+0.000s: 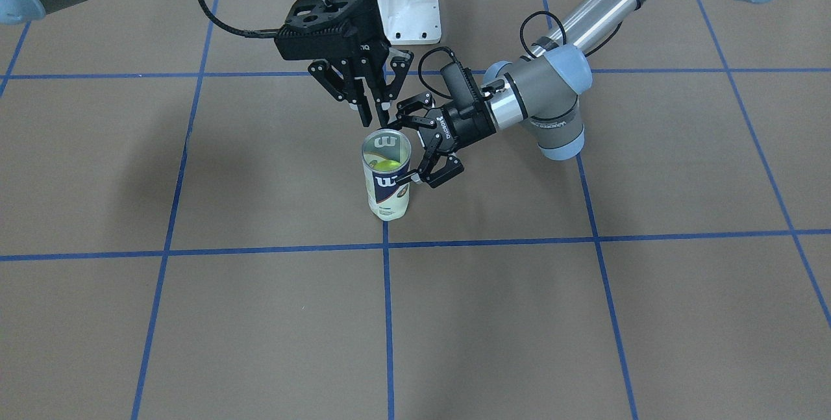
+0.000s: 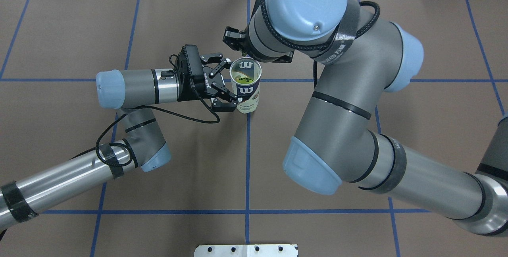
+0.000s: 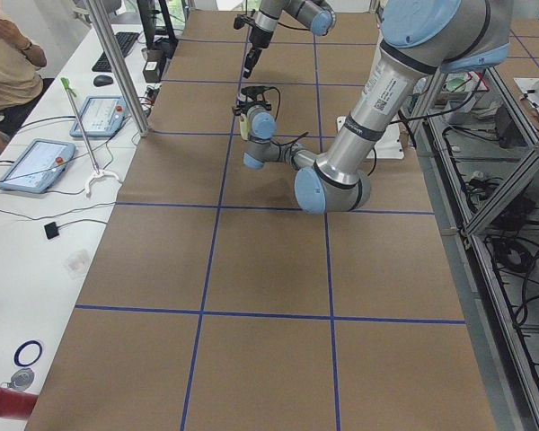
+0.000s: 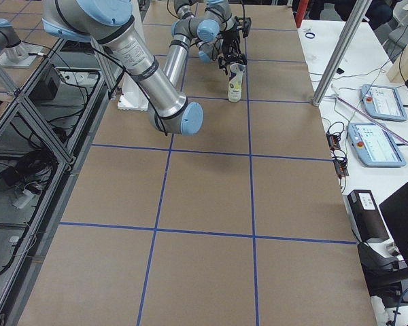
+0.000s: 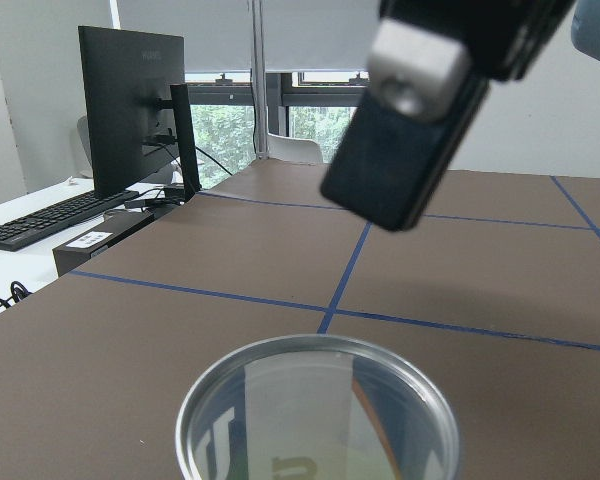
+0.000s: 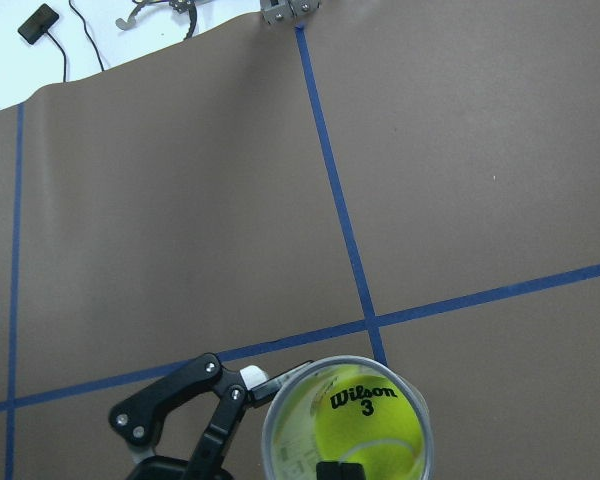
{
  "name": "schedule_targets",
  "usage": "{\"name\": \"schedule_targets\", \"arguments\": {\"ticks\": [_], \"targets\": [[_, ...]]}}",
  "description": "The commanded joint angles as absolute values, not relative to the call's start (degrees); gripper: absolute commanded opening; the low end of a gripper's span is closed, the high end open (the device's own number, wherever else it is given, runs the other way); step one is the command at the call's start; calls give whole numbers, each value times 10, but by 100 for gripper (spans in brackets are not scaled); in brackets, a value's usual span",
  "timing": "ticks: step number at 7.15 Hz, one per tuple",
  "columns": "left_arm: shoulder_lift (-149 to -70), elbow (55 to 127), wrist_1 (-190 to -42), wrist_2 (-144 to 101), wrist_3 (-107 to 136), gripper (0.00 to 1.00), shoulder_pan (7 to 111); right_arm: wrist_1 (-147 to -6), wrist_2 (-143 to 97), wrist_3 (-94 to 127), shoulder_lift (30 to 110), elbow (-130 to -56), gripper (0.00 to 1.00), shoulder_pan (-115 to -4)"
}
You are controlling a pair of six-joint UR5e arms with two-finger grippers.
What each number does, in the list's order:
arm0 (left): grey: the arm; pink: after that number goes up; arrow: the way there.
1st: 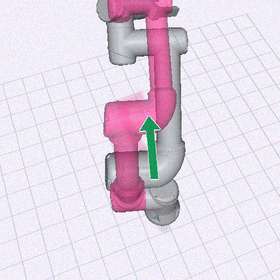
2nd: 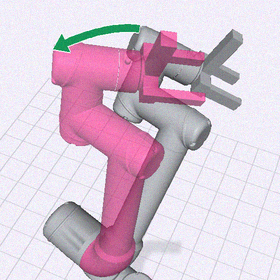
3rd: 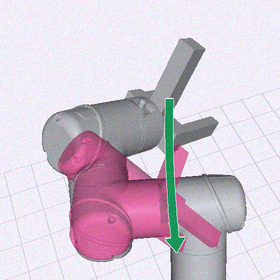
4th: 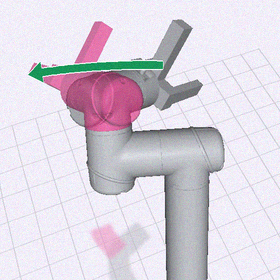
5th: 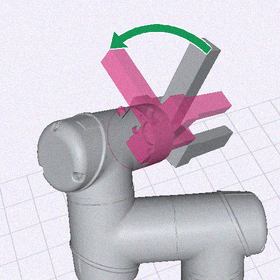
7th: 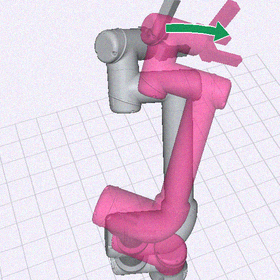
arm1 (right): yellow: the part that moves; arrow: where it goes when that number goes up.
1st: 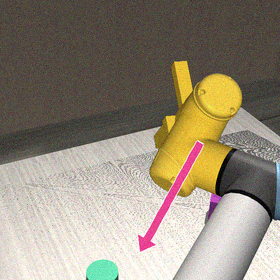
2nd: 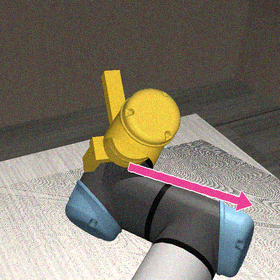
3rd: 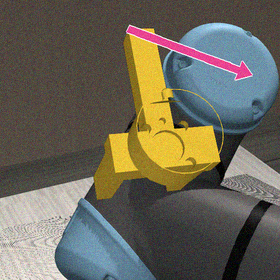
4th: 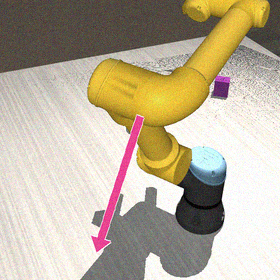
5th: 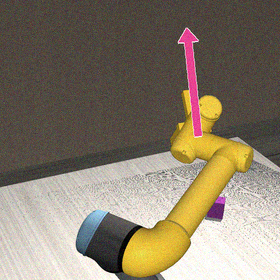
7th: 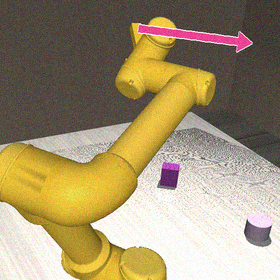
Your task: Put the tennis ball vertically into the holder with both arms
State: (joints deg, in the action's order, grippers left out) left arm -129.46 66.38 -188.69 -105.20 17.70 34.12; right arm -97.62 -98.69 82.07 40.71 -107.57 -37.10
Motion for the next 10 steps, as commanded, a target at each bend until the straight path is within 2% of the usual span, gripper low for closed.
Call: {"name": "schedule_targets", "arguments": {"ticks": [1,4,8,10], "targets": [[-1297,671,-1900,-1050,181,99,343,-976,-1088,782,410,-1081,100,-459],[-1300,679,-1947,-1005,202,99,344,-976,-1181,630,485,-1075,100,-577],[-1295,679,-1949,-998,239,99,385,-972,-1219,298,610,-987,100,-717],[-1261,679,-1944,-999,241,100,430,-971,-1271,114,676,-949,100,-809]]}}
